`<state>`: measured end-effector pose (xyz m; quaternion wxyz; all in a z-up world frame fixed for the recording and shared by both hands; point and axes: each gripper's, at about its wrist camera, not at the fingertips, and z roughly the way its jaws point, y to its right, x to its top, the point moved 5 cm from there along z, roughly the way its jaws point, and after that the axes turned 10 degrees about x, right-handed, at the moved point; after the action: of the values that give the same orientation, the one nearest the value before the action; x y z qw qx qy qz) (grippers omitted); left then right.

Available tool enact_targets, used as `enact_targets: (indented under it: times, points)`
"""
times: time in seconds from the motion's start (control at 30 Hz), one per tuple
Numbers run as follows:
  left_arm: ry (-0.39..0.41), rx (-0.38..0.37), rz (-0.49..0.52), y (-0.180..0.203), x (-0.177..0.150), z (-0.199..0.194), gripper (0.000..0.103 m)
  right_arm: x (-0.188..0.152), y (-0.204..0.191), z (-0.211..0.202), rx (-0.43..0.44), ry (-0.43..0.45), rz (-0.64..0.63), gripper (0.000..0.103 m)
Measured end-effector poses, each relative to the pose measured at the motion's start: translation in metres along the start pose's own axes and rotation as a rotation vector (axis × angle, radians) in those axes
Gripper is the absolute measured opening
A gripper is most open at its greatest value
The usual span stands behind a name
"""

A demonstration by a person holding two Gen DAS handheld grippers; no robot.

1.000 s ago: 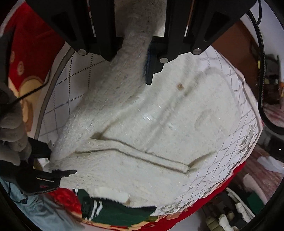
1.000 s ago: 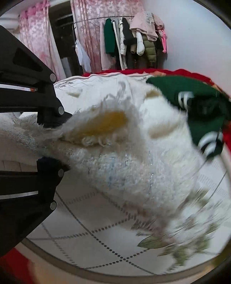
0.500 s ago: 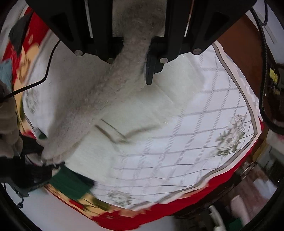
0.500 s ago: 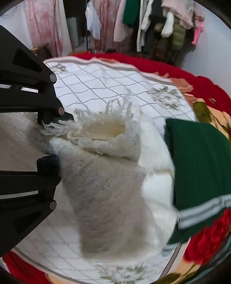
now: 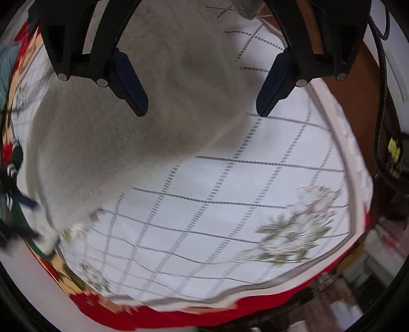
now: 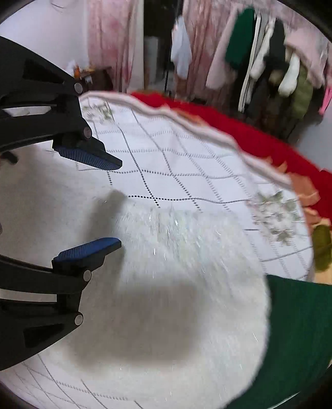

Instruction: Fold large clothes

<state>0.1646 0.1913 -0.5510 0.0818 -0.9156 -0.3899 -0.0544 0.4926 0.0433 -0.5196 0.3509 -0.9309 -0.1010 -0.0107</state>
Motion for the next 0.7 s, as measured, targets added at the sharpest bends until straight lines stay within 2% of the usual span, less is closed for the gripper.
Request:
enact_targets:
  times: [0.07, 0.13, 0.2, 0.27, 0.37, 0.43, 0.57, 0.6, 0.67, 0.7]
  points:
    - [-0.007, 0.047, -0.022, -0.010, -0.005, 0.008, 0.087, -0.005, 0.022, -0.034, -0.021, 0.049, 0.007, 0.071]
    - [-0.026, 0.086, -0.033, -0.017, -0.006, 0.026, 0.087, -0.010, 0.052, -0.063, -0.072, 0.098, 0.025, 0.079]
    - [-0.039, 0.129, -0.040, -0.020, -0.008, 0.045, 0.090, -0.014, 0.098, -0.087, -0.127, 0.133, 0.086, 0.079]
    - [-0.061, 0.136, -0.051, -0.019, -0.009, 0.059, 0.095, -0.013, 0.135, -0.094, -0.131, 0.147, 0.140, 0.079]
    - [-0.037, 0.159, -0.035, -0.012, -0.007, 0.062, 0.096, -0.002, 0.188, -0.084, -0.063, 0.155, 0.201, 0.079]
    - [-0.010, 0.182, -0.007, -0.006, -0.004, 0.060, 0.096, 0.007, 0.210, -0.068, -0.007, 0.152, 0.220, 0.079]
    - [0.011, 0.210, 0.036, 0.002, 0.001, 0.059, 0.096, 0.016, 0.234, -0.033, 0.215, 0.154, 0.296, 0.078]
    - [0.019, 0.221, 0.048, 0.004, 0.004, 0.059, 0.096, 0.017, 0.232, -0.030, 0.231, 0.167, 0.289, 0.073]
    - [0.038, 0.252, 0.074, 0.009, 0.009, 0.056, 0.096, 0.016, 0.233, -0.031, 0.252, 0.198, 0.300, 0.037]
    - [0.046, 0.266, 0.085, 0.011, 0.011, 0.054, 0.096, 0.013, 0.236, -0.037, 0.281, 0.221, 0.324, 0.035]
